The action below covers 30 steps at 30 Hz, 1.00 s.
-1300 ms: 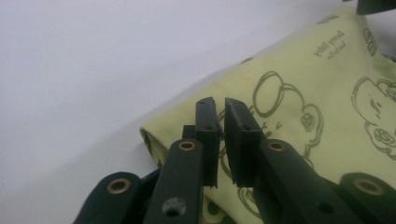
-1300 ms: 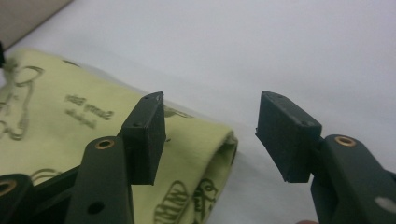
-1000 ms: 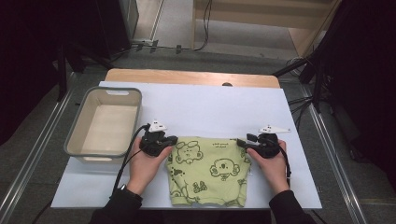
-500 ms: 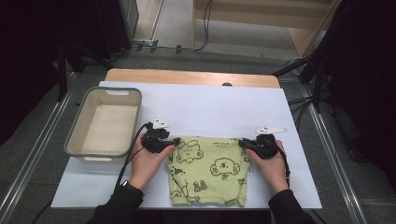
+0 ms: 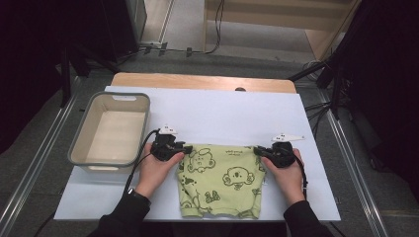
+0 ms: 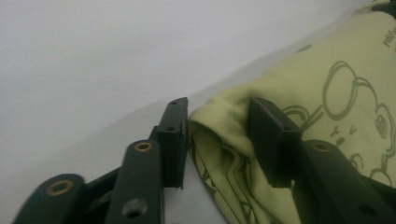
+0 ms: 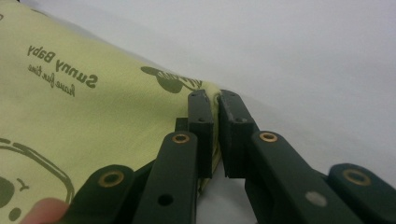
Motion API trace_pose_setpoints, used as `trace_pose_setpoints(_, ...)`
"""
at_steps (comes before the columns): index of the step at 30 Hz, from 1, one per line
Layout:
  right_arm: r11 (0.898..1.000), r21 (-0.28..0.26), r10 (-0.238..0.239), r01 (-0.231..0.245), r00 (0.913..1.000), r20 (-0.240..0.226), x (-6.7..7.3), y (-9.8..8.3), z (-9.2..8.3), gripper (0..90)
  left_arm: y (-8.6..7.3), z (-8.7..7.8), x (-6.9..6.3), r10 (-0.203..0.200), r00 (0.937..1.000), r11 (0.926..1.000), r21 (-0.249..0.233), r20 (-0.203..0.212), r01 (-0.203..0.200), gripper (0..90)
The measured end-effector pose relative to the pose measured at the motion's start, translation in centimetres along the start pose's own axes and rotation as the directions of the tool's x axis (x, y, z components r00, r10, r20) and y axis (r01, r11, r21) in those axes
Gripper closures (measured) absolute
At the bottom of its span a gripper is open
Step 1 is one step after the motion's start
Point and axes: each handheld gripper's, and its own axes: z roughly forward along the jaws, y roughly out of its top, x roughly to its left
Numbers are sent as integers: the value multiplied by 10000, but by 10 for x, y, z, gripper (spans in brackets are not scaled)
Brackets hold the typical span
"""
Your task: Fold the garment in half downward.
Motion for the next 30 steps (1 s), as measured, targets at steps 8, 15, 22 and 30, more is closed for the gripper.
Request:
trace_pose_setpoints(8,9994,-325,100,-93,9998,190,-2,1,-3,833,5,-6,-4,217,9976,9997,-116,-661,-225,834)
trace_pose_setpoints(15,9974,-721,111,-78,9989,466,-7,16,-7,834,25,-9,-10,536,9872,9972,-445,-1500,-609,838)
trace_pose_setpoints(22,9932,-1161,63,10,9980,622,-13,38,-11,834,47,-10,-8,566,9790,9961,-557,-1961,-687,838)
trace_pose_setpoints(30,9915,-1287,318,-210,9961,825,-20,54,-6,834,56,-10,0,376,9814,9971,-583,-1882,-494,838)
